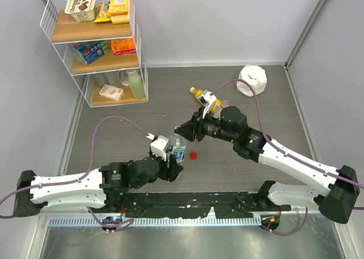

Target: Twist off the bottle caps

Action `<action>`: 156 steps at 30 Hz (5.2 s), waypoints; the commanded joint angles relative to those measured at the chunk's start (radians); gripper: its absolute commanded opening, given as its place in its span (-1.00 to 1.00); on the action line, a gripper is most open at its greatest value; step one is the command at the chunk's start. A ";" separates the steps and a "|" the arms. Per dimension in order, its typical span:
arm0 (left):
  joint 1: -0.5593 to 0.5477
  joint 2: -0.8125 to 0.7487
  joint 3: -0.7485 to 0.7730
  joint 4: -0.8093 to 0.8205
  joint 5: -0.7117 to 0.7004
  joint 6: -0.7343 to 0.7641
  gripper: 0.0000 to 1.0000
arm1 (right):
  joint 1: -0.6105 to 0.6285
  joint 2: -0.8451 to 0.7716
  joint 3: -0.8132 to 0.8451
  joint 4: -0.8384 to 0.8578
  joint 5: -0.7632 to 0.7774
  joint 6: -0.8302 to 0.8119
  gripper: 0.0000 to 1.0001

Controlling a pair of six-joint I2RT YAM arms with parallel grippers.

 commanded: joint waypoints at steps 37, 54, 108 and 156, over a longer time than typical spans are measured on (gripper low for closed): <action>0.005 0.009 -0.075 0.155 0.073 0.008 -1.00 | -0.202 -0.128 -0.109 0.468 -0.349 0.229 0.39; 0.006 0.083 -0.029 0.103 0.001 -0.018 -1.00 | -0.199 -0.064 -0.054 0.169 -0.209 0.183 0.70; 0.005 -0.083 -0.070 -0.093 -0.173 -0.141 -1.00 | -0.115 -0.007 -0.051 -0.035 0.036 0.049 -0.45; 0.003 -0.080 -0.084 0.096 -0.019 0.006 -1.00 | -0.116 0.085 -0.063 0.209 -0.410 0.091 0.97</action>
